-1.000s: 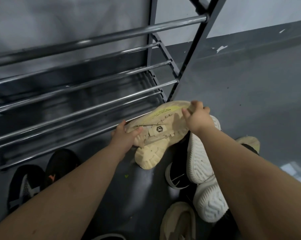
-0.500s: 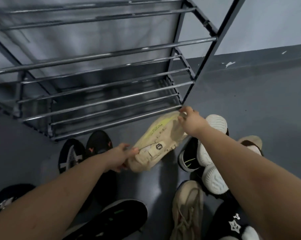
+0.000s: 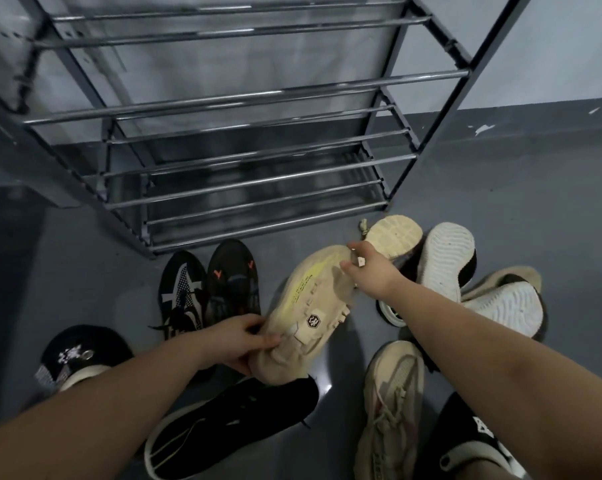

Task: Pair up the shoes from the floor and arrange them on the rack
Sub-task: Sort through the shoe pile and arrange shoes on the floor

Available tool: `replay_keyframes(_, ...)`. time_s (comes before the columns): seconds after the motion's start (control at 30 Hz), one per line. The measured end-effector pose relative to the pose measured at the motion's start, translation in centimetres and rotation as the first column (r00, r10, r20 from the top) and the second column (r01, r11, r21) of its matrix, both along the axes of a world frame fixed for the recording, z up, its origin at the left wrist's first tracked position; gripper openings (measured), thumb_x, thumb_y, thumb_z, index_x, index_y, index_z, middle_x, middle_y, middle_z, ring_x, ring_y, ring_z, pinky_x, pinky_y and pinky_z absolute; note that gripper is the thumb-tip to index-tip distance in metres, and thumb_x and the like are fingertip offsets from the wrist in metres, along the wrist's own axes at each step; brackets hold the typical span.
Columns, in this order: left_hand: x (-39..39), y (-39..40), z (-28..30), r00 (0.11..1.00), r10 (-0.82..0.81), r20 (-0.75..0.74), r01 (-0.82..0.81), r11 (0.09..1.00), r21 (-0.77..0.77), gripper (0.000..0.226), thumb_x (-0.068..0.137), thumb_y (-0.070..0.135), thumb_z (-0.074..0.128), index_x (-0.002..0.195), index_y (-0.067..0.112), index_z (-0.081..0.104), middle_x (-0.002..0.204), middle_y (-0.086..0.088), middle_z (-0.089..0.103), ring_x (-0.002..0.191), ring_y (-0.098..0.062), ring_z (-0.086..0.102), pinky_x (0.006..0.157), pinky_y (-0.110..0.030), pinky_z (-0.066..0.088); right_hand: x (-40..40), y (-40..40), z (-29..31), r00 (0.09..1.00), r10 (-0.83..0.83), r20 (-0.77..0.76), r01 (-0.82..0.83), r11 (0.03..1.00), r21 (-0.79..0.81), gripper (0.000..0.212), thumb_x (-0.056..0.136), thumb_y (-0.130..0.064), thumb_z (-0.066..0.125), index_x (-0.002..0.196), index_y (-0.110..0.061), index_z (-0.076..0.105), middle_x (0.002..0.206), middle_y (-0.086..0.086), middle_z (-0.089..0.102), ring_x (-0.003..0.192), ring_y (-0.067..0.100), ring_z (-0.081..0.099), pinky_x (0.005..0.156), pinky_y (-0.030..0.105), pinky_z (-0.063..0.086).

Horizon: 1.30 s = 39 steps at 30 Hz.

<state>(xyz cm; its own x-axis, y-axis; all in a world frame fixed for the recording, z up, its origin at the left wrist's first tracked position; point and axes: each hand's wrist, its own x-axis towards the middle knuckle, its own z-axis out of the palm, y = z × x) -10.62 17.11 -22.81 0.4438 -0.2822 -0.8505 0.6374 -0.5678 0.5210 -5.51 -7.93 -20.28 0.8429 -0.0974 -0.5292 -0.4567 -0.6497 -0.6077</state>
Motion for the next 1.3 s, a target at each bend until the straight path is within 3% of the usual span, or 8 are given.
replay_keyframes(0.17,2.1,-0.7,-1.2,0.978,0.200,-0.054,-0.203,0.978,-0.054,0.049,0.089,0.036,0.059,0.134,0.021,0.047,0.118,-0.005,0.063,0.099,-0.023,0.064,0.072,-0.033,0.057,1.0,-0.4,-2.0,0.969,-0.127,-0.210,0.116,0.991,-0.062,0.079,0.093,-0.035,0.055,0.151,-0.009,0.007,0.149,0.017,0.033,0.132,0.033,0.041,0.103,0.034,0.037)
replay_keyframes(0.3,4.3,-2.4,-2.2,0.916,0.391,-0.088,-0.399,0.912,-0.094,0.050,0.092,0.033,0.056,0.138,0.022,0.043,0.121,-0.006,0.059,0.100,-0.028,0.062,0.075,-0.036,0.054,1.7,-1.1,-4.1,0.906,-0.311,-0.289,0.282,0.949,-0.139,0.062,0.101,-0.030,0.037,0.152,-0.011,0.008,0.152,0.023,0.024,0.138,0.039,0.028,0.109,0.039,0.033)
replay_keyframes(0.4,6.4,-3.7,-3.0,0.902,0.428,-0.059,-0.432,0.896,-0.103,0.052,0.091,0.033,0.057,0.140,0.024,0.041,0.129,-0.007,0.057,0.104,-0.029,0.060,0.072,-0.034,0.053,2.3,-1.1,-5.5,0.853,-0.418,-0.312,0.391,0.908,-0.148,0.092,0.091,-0.041,0.055,0.150,-0.005,-0.004,0.148,0.017,0.033,0.130,0.037,0.041,0.105,0.045,0.041)
replay_keyframes(0.6,8.8,-6.2,-5.5,0.873,0.487,-0.015,-0.487,0.872,-0.056,0.050,0.091,0.035,0.056,0.138,0.022,0.042,0.130,-0.008,0.057,0.109,-0.028,0.059,0.065,-0.031,0.052,4.5,-0.5,-8.0,0.752,-0.563,-0.342,0.554,0.822,-0.134,0.111,0.080,-0.049,0.066,0.150,-0.014,-0.014,0.149,0.018,0.028,0.127,0.039,0.042,0.104,0.046,0.042)
replay_keyframes(0.7,8.7,-6.5,-6.8,0.862,0.505,-0.029,-0.506,0.863,-0.014,0.056,0.088,0.035,0.060,0.140,0.023,0.040,0.132,-0.005,0.055,0.115,-0.027,0.056,0.076,-0.037,0.052,5.6,-0.1,-8.6,0.706,-0.606,-0.368,0.597,0.788,-0.153,0.110,0.081,-0.048,0.066,0.150,-0.017,-0.015,0.153,0.016,0.012,0.135,0.038,0.032,0.109,0.044,0.033)
replay_keyframes(0.87,9.0,-6.8,-7.2,0.840,0.521,-0.151,-0.533,0.845,-0.045,0.059,0.085,0.024,0.066,0.138,0.023,0.041,0.131,-0.001,0.057,0.116,-0.024,0.055,0.091,-0.040,0.046,6.7,0.6,-9.8,0.671,-0.654,-0.349,0.625,0.752,-0.209,0.108,0.083,-0.050,0.062,0.151,-0.013,-0.014,0.150,0.017,0.011,0.136,0.035,0.026,0.110,0.041,0.028)
replay_keyframes(1.1,9.5,-5.3,-7.5,0.818,0.573,-0.053,-0.574,0.819,0.005,0.057,0.088,0.021,0.063,0.140,0.022,0.039,0.126,-0.002,0.058,0.106,-0.020,0.057,0.078,-0.035,0.048,7.0,1.3,-10.5,0.667,-0.668,-0.330,0.610,0.744,-0.273,0.122,0.074,-0.054,0.071,0.150,-0.011,-0.015,0.151,0.018,0.013,0.138,0.037,0.025,0.112,0.044,0.026)
replay_keyframes(1.3,9.6,-5.0,-5.9,0.829,0.550,-0.106,-0.554,0.832,-0.021,0.045,0.094,0.018,0.055,0.137,0.019,0.043,0.112,-0.004,0.061,0.095,-0.023,0.061,0.076,-0.036,0.051,6.0,-0.3,-9.9,0.626,-0.691,-0.363,0.733,0.680,-0.031,0.113,0.071,-0.033,0.077,0.152,-0.017,-0.001,0.150,0.017,0.024,0.132,0.039,0.035,0.107,0.046,0.037)
